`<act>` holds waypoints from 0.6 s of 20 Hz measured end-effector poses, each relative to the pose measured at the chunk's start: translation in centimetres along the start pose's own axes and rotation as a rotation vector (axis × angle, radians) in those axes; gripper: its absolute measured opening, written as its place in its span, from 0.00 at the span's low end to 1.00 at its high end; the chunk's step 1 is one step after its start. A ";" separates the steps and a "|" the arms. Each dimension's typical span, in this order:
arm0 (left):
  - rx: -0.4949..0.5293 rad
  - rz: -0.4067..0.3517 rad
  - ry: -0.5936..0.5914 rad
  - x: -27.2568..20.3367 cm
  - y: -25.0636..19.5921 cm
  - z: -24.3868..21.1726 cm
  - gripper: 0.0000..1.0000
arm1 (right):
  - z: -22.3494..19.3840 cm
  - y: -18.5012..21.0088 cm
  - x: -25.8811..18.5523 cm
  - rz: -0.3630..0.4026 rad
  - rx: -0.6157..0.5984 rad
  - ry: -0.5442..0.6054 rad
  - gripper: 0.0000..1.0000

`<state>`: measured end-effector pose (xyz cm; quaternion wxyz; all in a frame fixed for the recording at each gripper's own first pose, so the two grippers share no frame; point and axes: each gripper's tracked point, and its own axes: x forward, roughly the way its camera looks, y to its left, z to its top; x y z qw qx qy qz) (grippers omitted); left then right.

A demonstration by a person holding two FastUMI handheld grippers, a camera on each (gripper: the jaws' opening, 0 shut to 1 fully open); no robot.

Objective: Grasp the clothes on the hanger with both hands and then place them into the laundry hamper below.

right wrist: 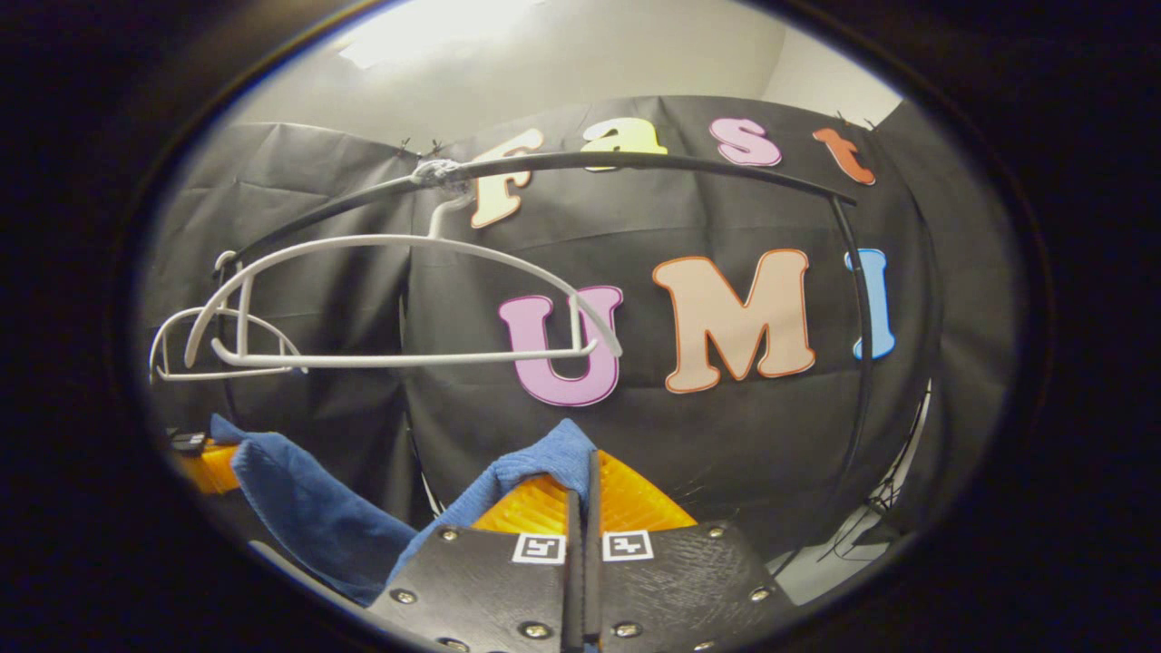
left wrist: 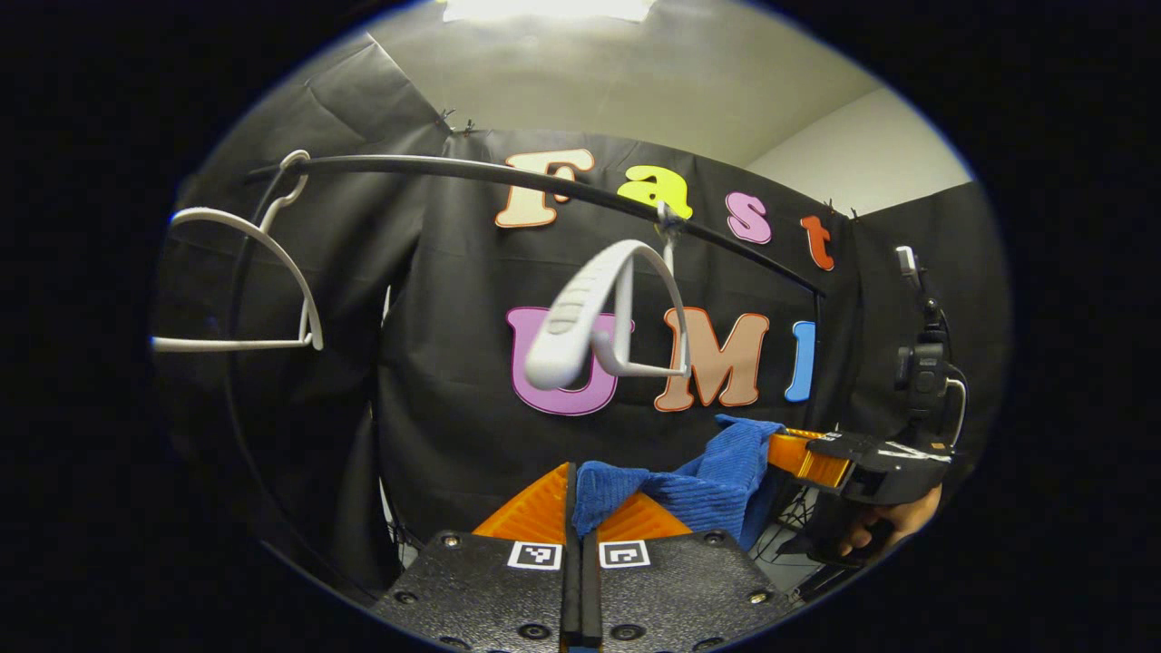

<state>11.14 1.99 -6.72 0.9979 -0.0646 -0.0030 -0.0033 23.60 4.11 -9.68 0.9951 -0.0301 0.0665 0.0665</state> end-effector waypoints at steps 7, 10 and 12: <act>-0.021 -0.036 -0.011 1.8 -3.6 0.0 0.01 | 1.5 0.5 -2.9 0.009 -0.020 0.004 0.01; -0.046 -0.054 -0.028 2.3 -5.0 0.7 0.01 | 3.2 -0.1 -4.2 0.005 -0.012 -0.030 0.03; -0.043 -0.070 -0.033 2.6 -6.1 1.2 0.01 | 3.9 -0.7 -4.7 -0.009 0.000 -0.045 0.01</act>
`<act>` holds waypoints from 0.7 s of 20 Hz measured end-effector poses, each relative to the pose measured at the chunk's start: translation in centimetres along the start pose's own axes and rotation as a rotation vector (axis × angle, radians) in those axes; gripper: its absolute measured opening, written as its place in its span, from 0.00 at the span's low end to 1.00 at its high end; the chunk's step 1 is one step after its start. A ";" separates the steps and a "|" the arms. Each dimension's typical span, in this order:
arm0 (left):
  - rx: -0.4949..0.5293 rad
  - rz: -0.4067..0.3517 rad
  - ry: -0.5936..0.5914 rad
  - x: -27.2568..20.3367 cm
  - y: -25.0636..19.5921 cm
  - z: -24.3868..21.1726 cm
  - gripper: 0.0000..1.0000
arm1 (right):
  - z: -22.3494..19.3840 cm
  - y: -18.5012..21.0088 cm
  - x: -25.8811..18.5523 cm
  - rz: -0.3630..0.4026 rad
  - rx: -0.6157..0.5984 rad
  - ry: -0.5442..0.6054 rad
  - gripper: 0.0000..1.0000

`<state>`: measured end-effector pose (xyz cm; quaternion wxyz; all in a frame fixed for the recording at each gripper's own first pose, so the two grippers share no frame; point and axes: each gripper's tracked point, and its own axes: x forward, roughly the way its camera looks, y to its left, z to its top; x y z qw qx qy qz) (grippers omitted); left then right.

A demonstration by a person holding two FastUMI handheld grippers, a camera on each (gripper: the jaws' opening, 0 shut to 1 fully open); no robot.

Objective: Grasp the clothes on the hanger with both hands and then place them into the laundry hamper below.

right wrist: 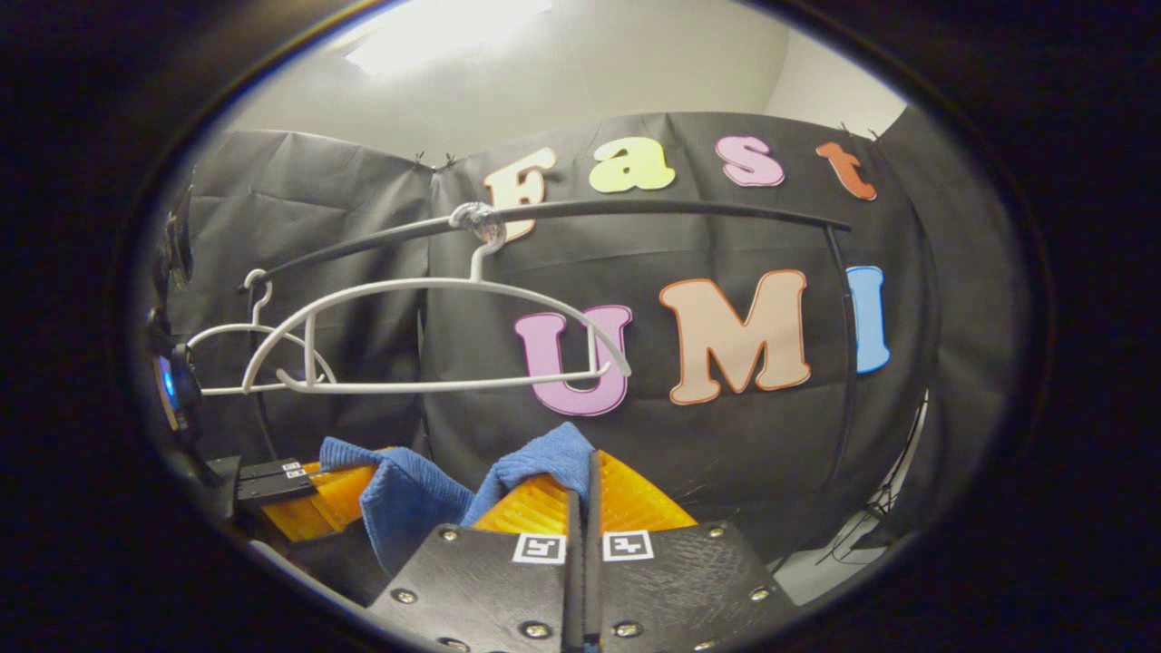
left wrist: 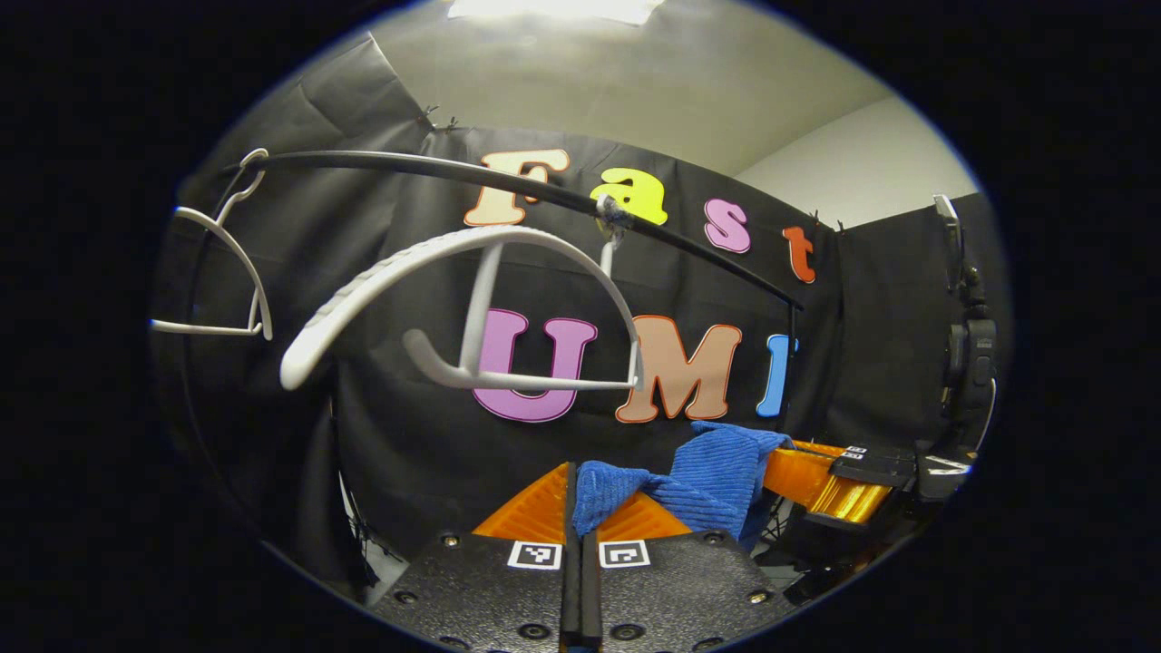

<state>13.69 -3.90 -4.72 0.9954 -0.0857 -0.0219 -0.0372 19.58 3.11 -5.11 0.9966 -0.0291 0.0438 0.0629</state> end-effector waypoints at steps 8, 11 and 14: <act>0.025 -0.034 0.005 1.4 -1.5 -2.0 0.01 | -0.8 -1.6 0.5 -0.011 0.046 -0.014 0.01; 0.019 -0.040 0.030 2.3 -1.3 -3.9 0.01 | -3.0 -2.1 1.3 -0.016 0.038 0.023 0.01; 0.029 -0.042 0.045 2.9 -0.8 -5.3 0.01 | -4.6 -1.8 2.0 -0.008 0.046 0.049 0.01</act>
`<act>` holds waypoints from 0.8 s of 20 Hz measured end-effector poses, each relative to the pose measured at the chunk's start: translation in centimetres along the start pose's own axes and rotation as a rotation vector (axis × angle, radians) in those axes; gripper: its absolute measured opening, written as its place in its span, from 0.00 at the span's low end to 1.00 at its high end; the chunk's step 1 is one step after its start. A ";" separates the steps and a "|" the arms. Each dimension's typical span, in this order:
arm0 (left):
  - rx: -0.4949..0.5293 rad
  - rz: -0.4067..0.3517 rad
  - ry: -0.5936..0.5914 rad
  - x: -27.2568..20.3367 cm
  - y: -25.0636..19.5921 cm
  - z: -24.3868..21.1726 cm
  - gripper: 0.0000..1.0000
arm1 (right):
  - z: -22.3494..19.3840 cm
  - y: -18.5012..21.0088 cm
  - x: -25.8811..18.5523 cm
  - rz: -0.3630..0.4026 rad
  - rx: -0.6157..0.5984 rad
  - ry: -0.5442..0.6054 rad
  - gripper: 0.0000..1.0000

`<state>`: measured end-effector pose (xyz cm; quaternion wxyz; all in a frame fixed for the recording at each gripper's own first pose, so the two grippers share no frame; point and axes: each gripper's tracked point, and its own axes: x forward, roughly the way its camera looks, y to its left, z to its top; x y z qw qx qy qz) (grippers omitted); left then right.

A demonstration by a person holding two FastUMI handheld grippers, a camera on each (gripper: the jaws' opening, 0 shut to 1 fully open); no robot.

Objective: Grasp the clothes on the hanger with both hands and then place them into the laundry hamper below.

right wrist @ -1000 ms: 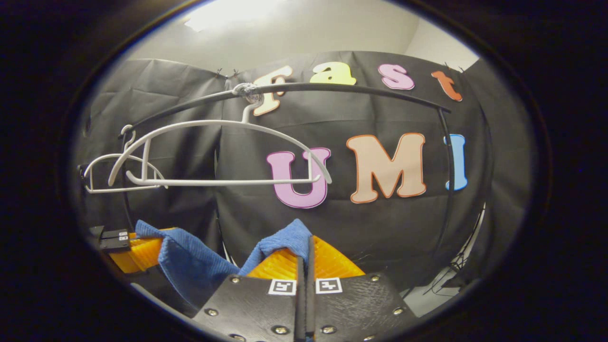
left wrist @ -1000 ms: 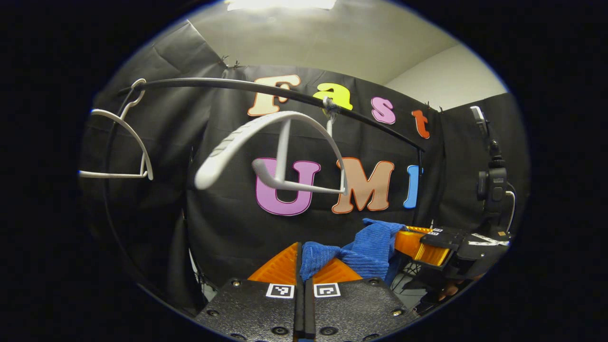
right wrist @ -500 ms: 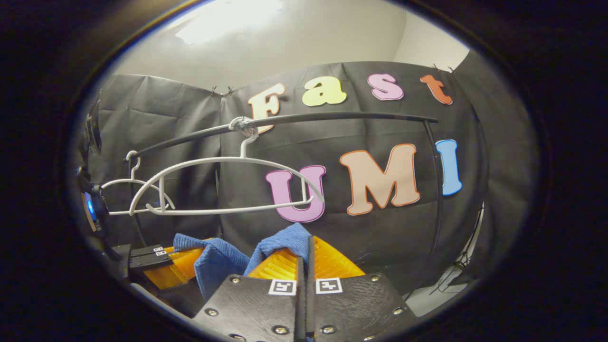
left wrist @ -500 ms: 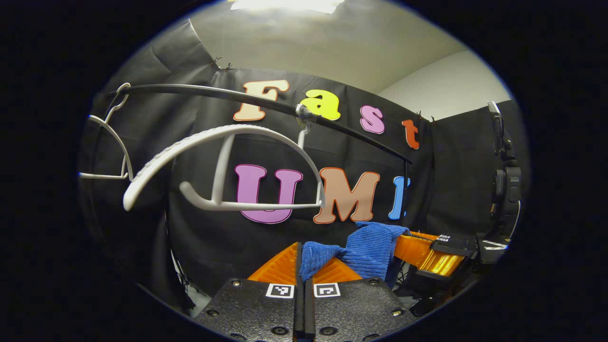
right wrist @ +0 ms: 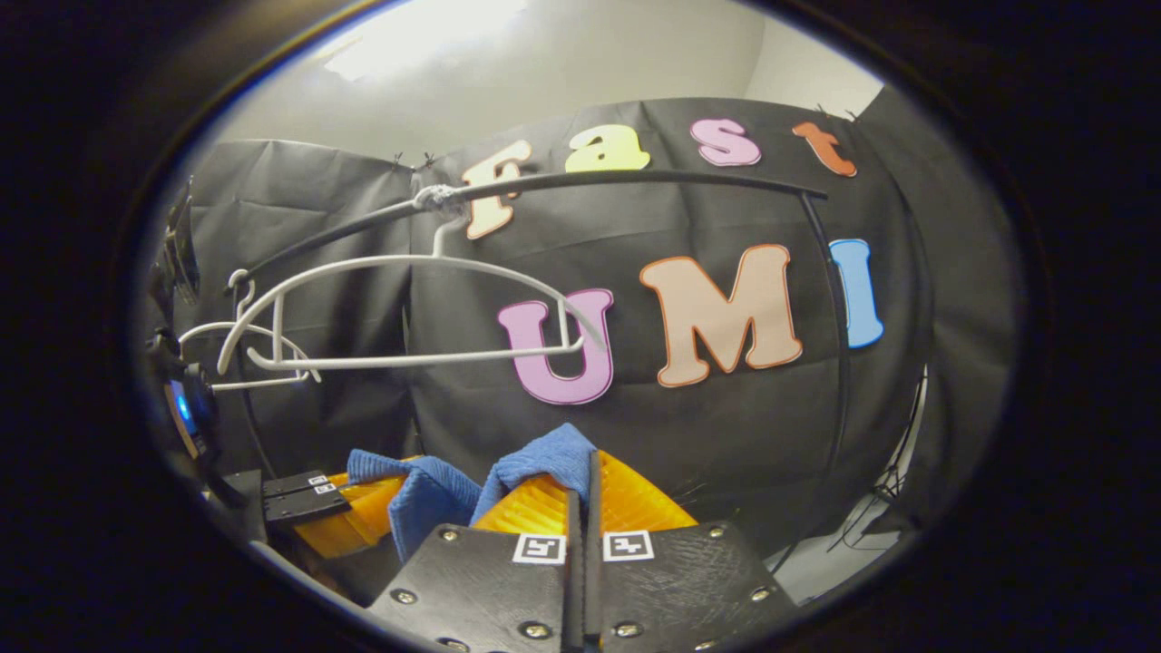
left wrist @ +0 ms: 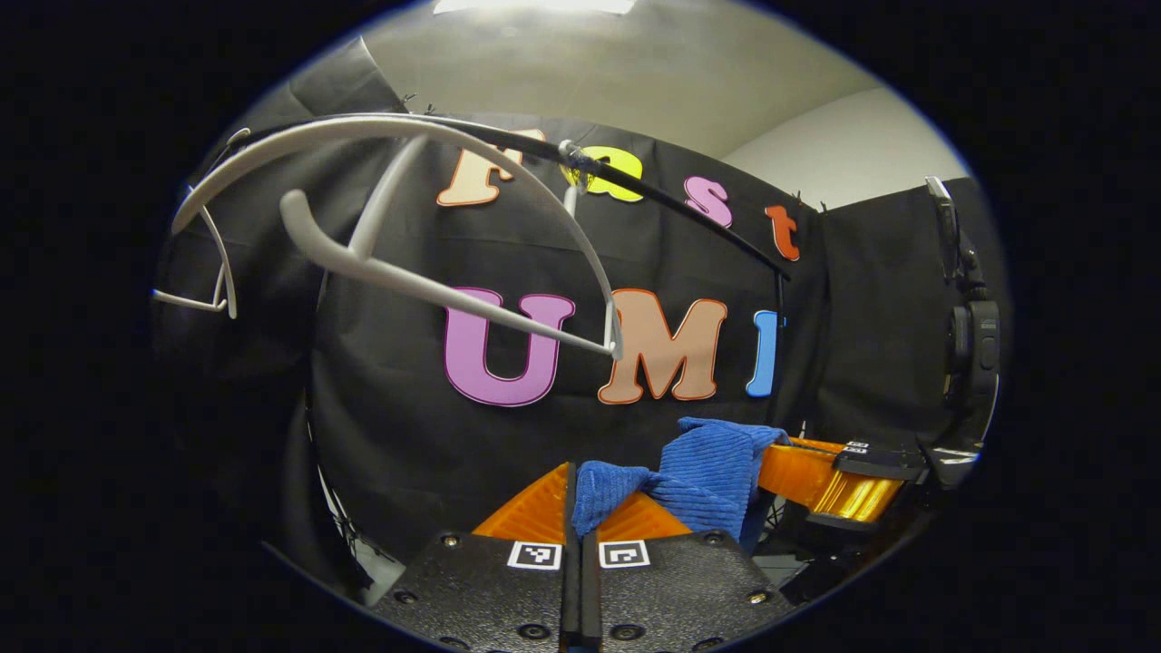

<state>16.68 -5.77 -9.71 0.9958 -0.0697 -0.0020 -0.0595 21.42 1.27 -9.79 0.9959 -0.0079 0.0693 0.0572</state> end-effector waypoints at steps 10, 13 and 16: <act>0.040 0.025 0.045 1.8 2.5 -5.5 0.01 | -6.9 0.9 3.7 0.030 0.004 0.109 0.01; 0.028 0.041 0.079 2.6 3.2 -7.6 0.01 | -9.4 0.8 4.5 0.030 0.010 0.141 0.01; 0.037 0.088 0.125 3.1 4.3 -9.6 0.01 | -11.8 0.7 4.6 0.020 0.011 0.180 0.01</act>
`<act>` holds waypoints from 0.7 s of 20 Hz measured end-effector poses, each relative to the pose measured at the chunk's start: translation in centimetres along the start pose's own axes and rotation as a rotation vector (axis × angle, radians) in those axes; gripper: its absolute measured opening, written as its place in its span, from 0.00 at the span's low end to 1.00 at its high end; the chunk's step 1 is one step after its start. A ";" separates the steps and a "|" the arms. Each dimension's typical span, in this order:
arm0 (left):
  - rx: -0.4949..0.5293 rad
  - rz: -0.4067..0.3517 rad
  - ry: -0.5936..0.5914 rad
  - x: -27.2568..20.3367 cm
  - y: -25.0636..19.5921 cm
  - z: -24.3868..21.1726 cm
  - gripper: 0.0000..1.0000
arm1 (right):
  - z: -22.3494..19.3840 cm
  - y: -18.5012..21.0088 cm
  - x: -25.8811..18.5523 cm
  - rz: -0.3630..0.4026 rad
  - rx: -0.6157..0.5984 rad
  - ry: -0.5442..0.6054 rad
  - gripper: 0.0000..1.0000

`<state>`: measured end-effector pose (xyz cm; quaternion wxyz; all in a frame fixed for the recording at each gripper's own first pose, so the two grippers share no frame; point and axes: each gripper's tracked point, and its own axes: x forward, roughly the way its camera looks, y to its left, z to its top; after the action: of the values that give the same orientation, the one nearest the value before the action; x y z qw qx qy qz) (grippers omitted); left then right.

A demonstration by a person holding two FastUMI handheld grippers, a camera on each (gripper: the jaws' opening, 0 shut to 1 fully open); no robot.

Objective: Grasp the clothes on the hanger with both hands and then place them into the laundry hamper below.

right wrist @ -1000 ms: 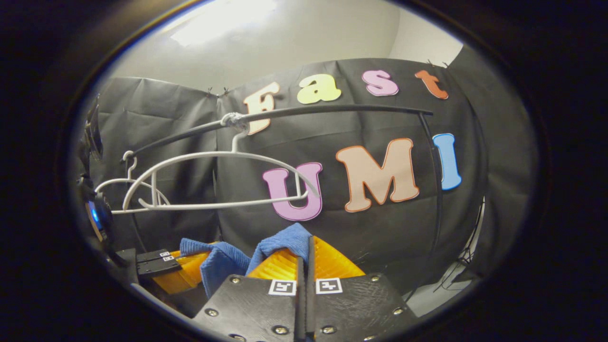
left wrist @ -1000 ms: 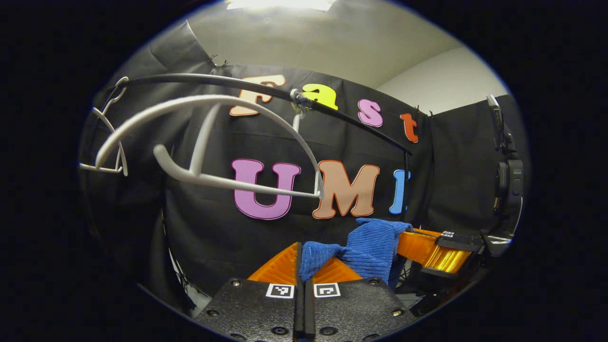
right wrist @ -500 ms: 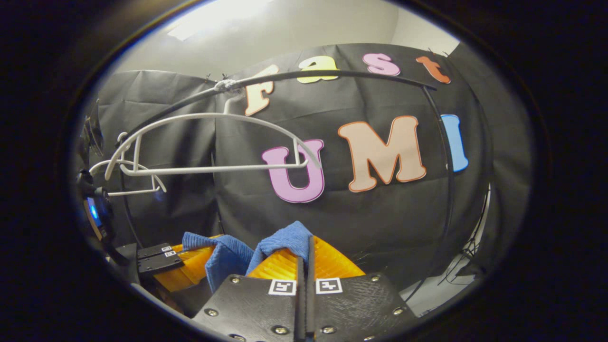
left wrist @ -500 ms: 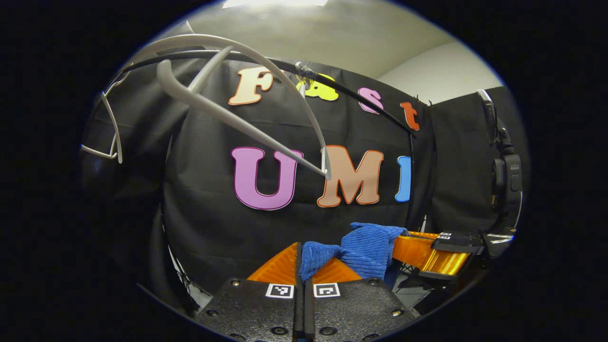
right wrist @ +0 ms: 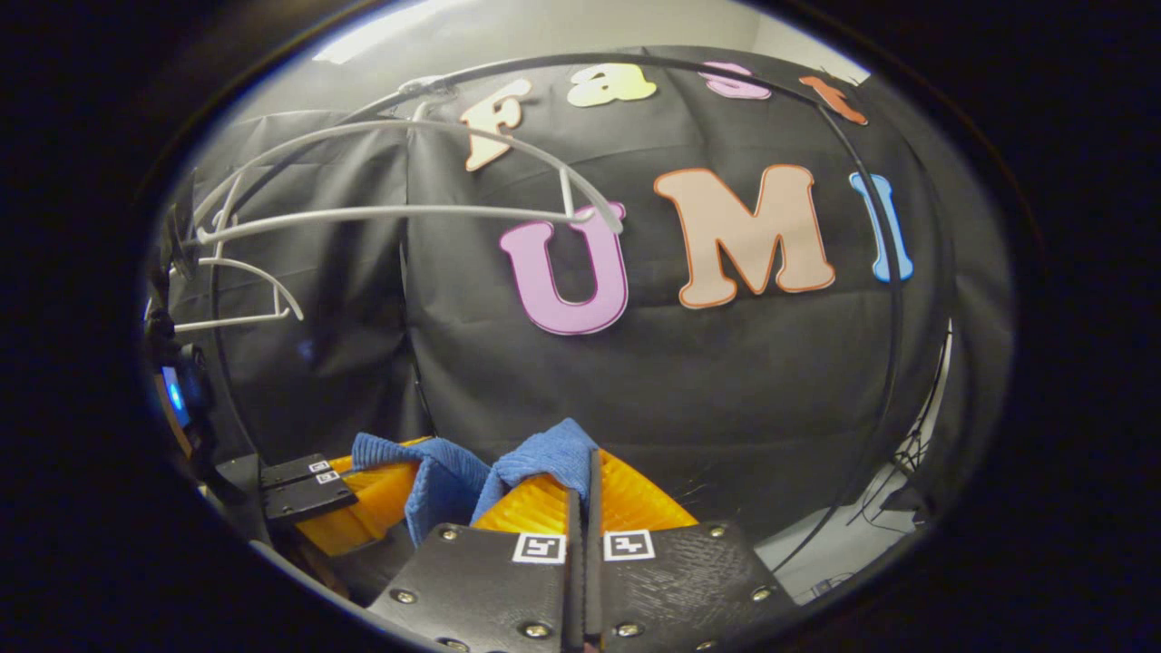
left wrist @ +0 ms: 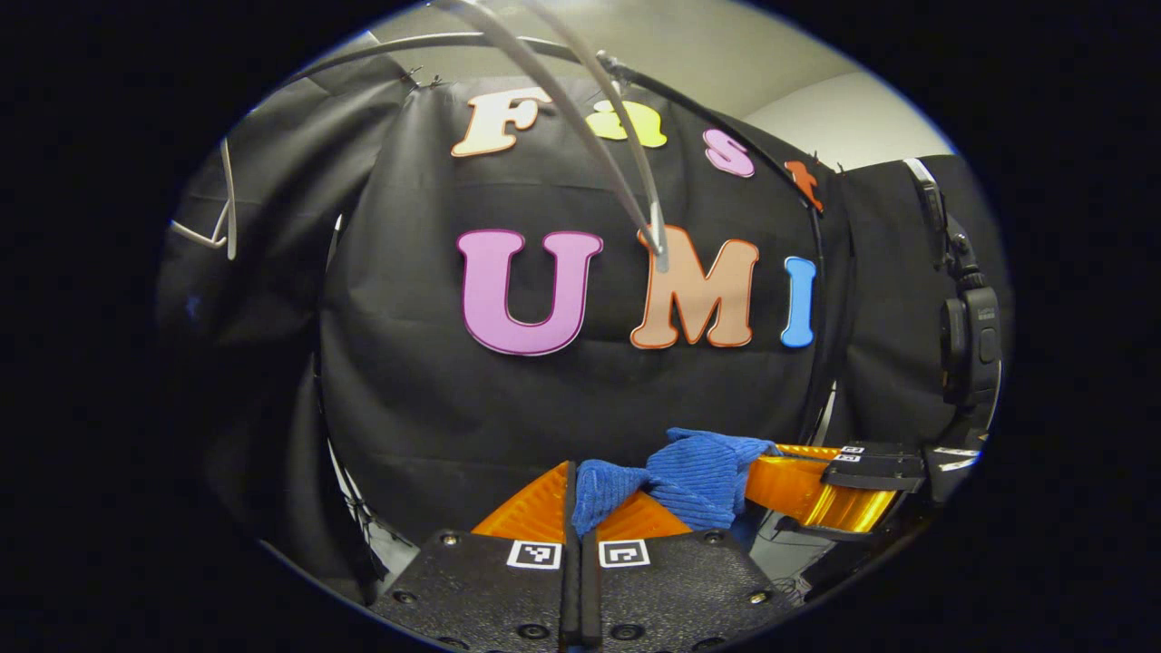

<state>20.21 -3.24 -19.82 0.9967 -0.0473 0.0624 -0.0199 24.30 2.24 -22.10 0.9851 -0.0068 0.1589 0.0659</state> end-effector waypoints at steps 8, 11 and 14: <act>-0.018 0.051 0.177 1.0 2.3 -8.1 0.03 | -7.2 -2.1 2.6 -0.045 -0.029 0.141 0.03; -0.043 0.066 0.262 1.2 2.8 -11.9 0.04 | -10.7 -2.3 2.7 -0.054 -0.029 0.209 0.04; -0.057 0.078 0.348 0.8 3.4 -15.7 0.04 | -14.6 -2.7 3.0 -0.070 -0.030 0.267 0.03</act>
<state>19.09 -1.35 -35.77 0.9691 -0.0689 0.2364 0.0126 22.93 -0.54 -36.96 0.9566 -0.0357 0.2873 0.0325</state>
